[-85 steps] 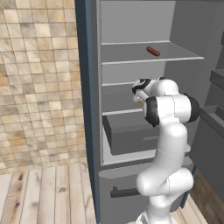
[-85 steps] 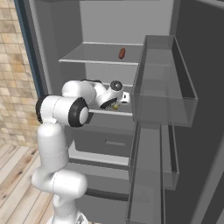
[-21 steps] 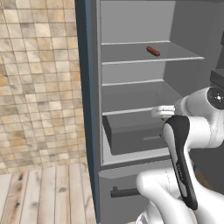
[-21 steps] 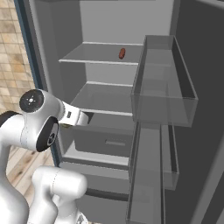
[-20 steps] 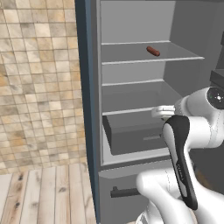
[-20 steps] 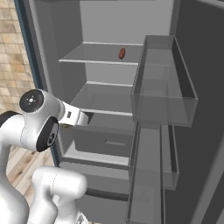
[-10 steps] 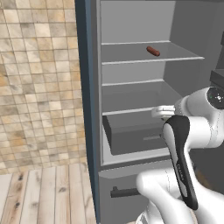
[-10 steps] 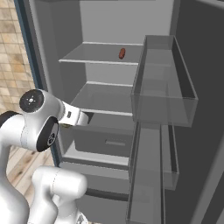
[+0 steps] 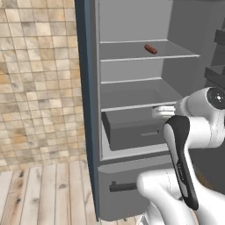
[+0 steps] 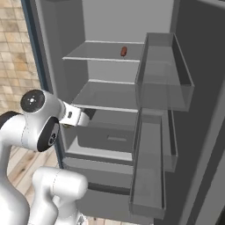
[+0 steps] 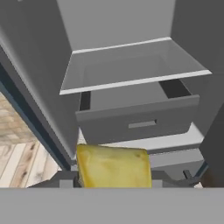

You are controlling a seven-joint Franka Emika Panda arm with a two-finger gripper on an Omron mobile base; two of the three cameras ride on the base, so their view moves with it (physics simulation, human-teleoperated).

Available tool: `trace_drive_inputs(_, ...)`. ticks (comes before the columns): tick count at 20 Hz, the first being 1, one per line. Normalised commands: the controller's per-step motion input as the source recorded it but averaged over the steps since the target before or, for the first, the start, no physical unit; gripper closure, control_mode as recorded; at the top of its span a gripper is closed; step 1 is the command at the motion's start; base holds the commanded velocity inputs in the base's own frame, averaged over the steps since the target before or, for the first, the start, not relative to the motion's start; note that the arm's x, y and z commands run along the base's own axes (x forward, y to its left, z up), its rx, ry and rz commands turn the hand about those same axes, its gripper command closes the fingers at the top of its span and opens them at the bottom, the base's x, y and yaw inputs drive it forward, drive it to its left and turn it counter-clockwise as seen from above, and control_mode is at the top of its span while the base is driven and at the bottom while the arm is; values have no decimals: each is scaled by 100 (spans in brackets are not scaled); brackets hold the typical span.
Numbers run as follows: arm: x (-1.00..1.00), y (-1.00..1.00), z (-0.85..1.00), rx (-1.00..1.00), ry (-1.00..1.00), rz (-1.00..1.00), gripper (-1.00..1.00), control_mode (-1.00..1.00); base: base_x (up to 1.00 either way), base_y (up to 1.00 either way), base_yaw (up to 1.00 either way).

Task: Retrieve the sausage and cheese from the fridge and place them on the cutting board on the counter.

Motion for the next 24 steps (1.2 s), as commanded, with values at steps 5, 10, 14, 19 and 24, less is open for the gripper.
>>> trace_drive_inputs(5,0,0,0,0,0,0,100,100,-59,44,0)
trace_drive_inputs(10,0,0,0,0,0,0,100,100,-10,54,5)
trace_drive_inputs(14,0,0,0,0,0,0,100,100,-49,65,49)
trace_drive_inputs(19,0,0,0,0,0,0,100,100,-66,42,84)
trace_drive_inputs(24,0,0,0,0,0,0,100,100,-36,30,95)
